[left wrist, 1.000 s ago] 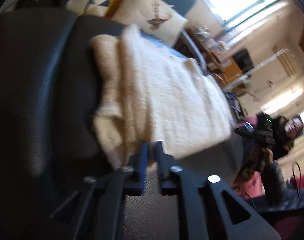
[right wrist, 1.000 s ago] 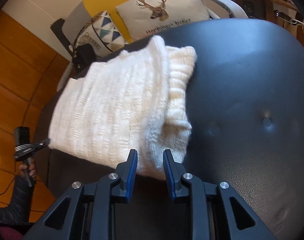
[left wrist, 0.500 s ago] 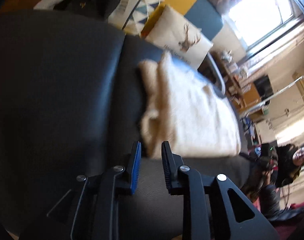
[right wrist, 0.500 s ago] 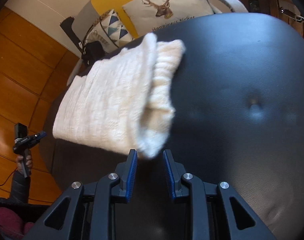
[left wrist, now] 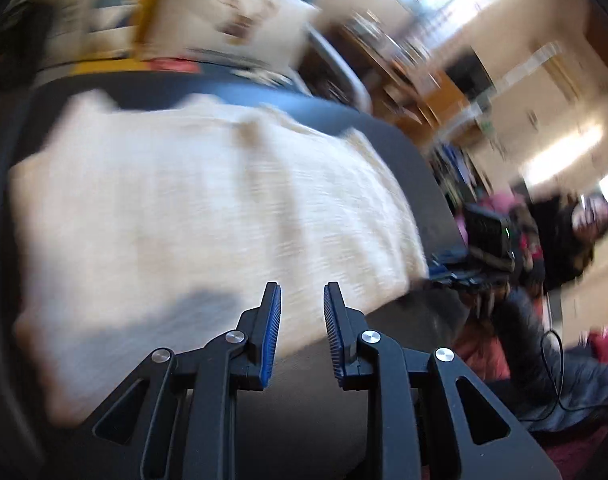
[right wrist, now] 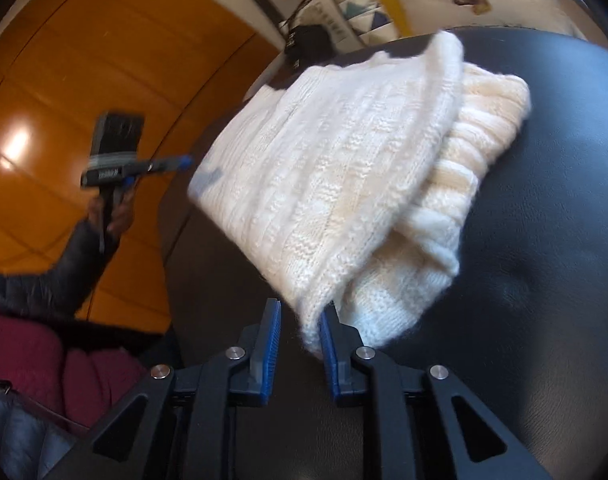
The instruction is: Fold clothes
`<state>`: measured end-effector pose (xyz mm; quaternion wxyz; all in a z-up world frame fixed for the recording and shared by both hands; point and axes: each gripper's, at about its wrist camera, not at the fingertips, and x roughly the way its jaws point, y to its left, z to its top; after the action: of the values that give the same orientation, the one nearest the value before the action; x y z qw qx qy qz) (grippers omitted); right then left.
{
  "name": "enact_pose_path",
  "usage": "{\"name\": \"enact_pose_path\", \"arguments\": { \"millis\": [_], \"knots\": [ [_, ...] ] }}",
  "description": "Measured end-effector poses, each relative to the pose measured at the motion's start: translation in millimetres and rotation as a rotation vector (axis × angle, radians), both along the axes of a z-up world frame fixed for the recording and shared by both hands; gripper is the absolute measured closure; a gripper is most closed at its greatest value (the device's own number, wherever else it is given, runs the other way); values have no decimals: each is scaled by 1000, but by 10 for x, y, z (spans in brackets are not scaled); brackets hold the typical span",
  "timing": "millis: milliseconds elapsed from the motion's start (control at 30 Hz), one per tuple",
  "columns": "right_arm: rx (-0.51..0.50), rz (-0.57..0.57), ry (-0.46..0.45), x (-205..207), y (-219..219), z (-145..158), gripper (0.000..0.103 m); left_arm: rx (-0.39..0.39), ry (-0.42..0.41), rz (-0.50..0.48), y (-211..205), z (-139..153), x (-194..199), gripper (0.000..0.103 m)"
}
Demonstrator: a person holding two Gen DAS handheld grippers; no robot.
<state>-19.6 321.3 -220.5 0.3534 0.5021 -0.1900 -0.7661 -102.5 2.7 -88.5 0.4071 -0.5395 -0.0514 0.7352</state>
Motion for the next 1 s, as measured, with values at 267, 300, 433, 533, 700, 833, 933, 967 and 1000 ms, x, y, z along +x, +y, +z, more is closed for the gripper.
{"name": "enact_pose_path", "arguments": {
  "millis": [267, 300, 433, 533, 700, 833, 933, 967, 1000],
  "knots": [
    [-117, 91, -5, -20, 125, -160, 85, -100, 88, -304, 1740, -53, -226, 79],
    [-128, 125, -4, 9, 81, -168, 87, -120, 91, -321, 1888, -96, -255, 79],
    [-199, 190, 63, 177, 65, 63, 90, -204, 74, -341, 2177, -324, -390, 79],
    [-147, 145, 42, 217, 118, -12, 90, -227, 60, -344, 2249, -405, -424, 79],
    [-183, 97, 8, 361, 206, -100, 90, -183, 21, -305, 2205, -382, -472, 79],
    [-230, 28, 11, 296, 310, -102, 83, -167, 31, -301, 2198, -357, -440, 79],
    [-247, 43, -28, 203, 228, -167, 72, -166, 42, -307, 2210, -351, -413, 79],
    [-260, 60, -35, 184, 165, -185, 72, -166, 40, -307, 2214, -359, -417, 79],
    [-267, 74, -42, 72, 120, -194, 72, -166, 37, -308, 2217, -367, -421, 79]
  ]
}}
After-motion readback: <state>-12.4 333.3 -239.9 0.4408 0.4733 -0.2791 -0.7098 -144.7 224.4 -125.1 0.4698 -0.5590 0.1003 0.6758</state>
